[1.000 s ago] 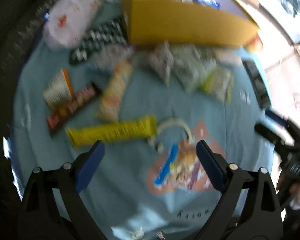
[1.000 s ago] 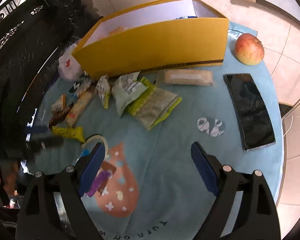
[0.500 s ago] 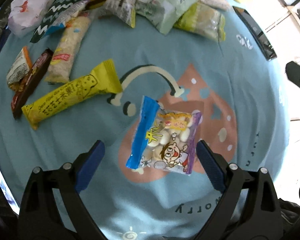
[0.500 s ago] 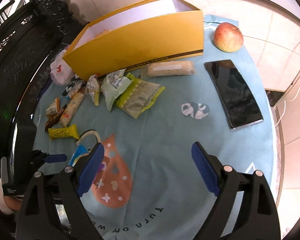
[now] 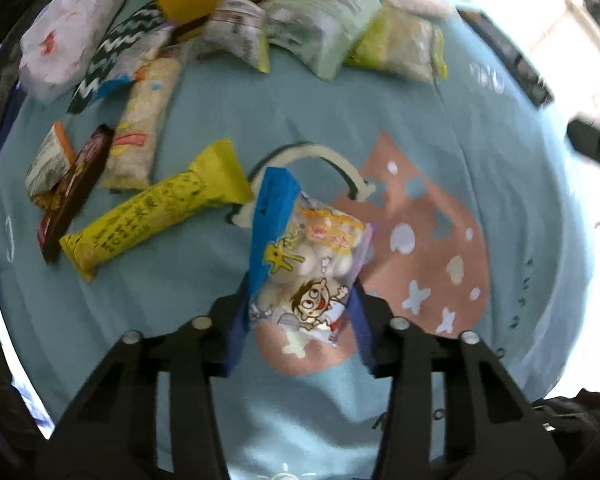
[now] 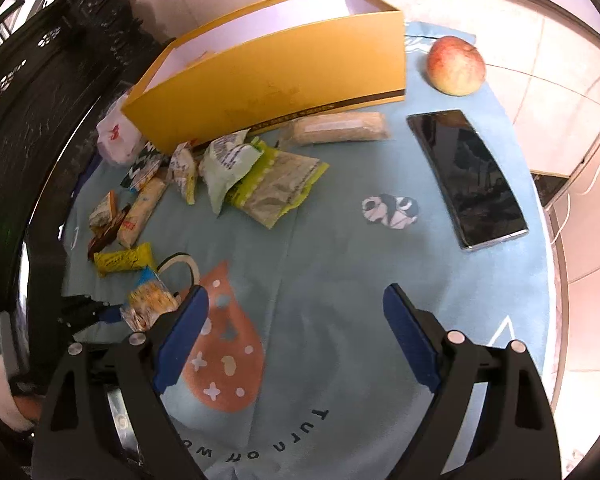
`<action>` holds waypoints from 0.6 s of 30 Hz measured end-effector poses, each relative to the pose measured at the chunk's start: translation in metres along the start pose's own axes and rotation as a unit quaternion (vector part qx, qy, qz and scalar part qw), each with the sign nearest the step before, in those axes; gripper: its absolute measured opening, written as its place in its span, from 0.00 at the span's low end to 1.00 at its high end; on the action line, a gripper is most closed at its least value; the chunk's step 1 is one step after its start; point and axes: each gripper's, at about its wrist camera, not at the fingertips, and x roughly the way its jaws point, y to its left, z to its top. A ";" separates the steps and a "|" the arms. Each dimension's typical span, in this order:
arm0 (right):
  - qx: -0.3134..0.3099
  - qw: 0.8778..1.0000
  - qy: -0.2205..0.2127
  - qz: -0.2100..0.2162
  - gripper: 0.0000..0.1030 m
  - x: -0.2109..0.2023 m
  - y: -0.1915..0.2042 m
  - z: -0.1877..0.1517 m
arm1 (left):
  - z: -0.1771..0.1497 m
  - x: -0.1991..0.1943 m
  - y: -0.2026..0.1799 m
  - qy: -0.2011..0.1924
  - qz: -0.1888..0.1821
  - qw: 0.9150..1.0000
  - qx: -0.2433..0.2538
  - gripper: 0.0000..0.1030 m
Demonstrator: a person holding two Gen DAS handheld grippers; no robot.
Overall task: Organize snacks
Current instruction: 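Grasp cartoon-printed candy bag with left tool while right tool grasps green seed bag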
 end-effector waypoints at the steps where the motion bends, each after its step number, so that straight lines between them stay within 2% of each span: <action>1: -0.005 1.000 -0.002 -0.001 0.87 0.001 0.002 0.001 | 0.000 -0.007 0.005 -0.010 -0.011 1.000 -0.009 0.42; 4: -0.034 0.999 -0.006 -0.011 0.87 0.006 0.010 0.007 | 0.002 -0.028 0.022 -0.036 -0.023 0.999 -0.025 0.42; 9: -0.100 0.994 -0.007 -0.035 0.87 0.031 0.023 0.029 | -0.003 -0.048 0.042 -0.054 -0.035 0.996 -0.054 0.42; 12: -0.178 0.981 0.004 -0.075 0.87 0.057 0.039 0.041 | 0.004 -0.050 0.045 -0.056 -0.039 0.996 -0.060 0.42; 15: -0.230 0.969 0.014 -0.086 0.87 0.078 0.047 0.049 | 0.007 -0.050 0.047 -0.051 -0.037 0.996 -0.062 0.43; 18: -0.256 0.962 0.017 -0.089 0.87 0.091 0.050 0.060 | 0.011 -0.046 0.047 -0.050 -0.037 0.996 -0.063 0.43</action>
